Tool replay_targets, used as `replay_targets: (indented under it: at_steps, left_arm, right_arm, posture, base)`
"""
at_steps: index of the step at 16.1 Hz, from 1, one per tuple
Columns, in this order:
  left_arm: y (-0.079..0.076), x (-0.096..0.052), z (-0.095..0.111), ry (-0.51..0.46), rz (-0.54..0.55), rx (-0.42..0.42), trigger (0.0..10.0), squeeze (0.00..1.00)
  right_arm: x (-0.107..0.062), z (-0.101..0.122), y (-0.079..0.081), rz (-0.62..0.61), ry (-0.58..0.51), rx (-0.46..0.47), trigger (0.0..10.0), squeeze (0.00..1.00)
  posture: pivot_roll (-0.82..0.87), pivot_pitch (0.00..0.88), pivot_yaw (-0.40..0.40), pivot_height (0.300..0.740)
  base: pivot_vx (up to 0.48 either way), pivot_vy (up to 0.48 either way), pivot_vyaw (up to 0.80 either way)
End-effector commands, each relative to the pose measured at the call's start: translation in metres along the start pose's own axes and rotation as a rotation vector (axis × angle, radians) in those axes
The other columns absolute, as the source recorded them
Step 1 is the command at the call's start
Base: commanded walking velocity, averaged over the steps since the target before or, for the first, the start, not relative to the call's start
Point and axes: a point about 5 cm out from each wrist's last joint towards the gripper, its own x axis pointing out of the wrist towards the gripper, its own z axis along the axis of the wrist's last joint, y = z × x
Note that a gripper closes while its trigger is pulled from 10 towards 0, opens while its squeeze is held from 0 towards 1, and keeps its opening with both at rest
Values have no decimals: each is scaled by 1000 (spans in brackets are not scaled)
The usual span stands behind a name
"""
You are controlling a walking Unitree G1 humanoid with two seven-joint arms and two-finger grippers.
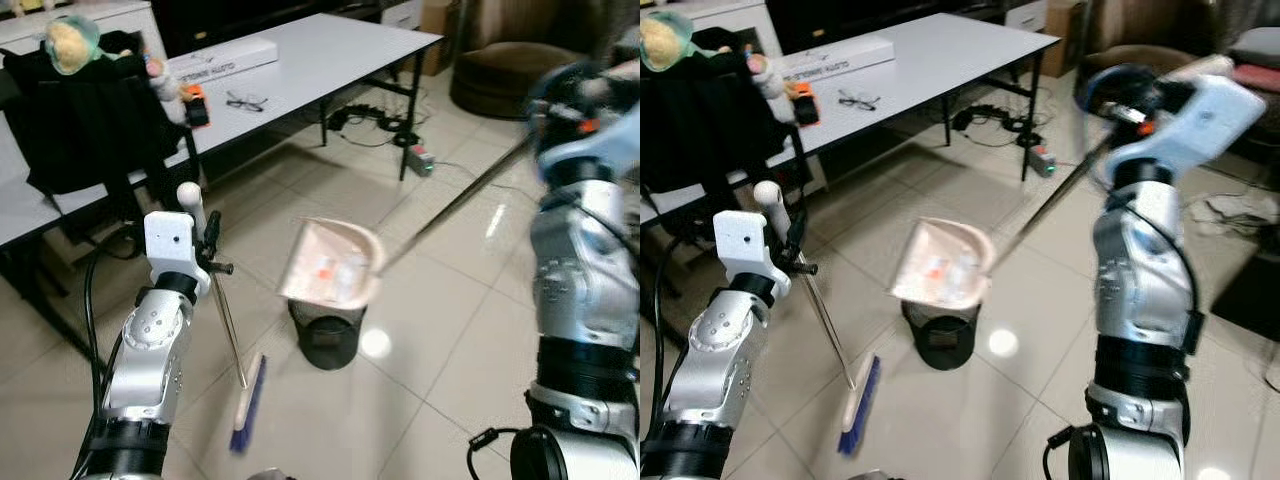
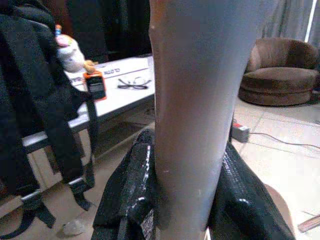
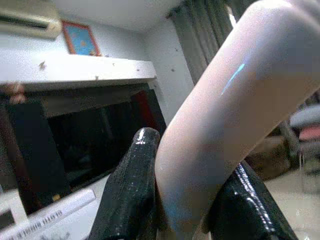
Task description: Sweep floor
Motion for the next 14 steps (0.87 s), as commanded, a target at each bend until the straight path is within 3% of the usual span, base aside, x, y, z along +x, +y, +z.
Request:
replay_targets:
  at_steps: [1,7,12,14]
  left_arm:
    - [1,1,7,-24,-5,10,10000,0]
    - [5,-7,13,-27,8,28,10000,0]
    - [8,-16,16,-18,19,45,10000,0]
    - [10,-19,17,-12,26,53,10000,0]
  right_arm:
    - [6,8,16,87,-77,-31,10000,0]
    - [19,-7,49,278,-181,-124,10000,0]
    - [19,-20,71,405,-246,-200,10000,0]
    - [15,-27,82,467,-277,-276,10000,0]
  posture:
    - [-104,22,71,740]
    - [-37,97,63,740]
    - [2,149,72,740]
    - [5,167,74,740]
  base:
    - [0,0,0]
    - [0,0,0]
    - [0,0,0]
    - [0,0,0]
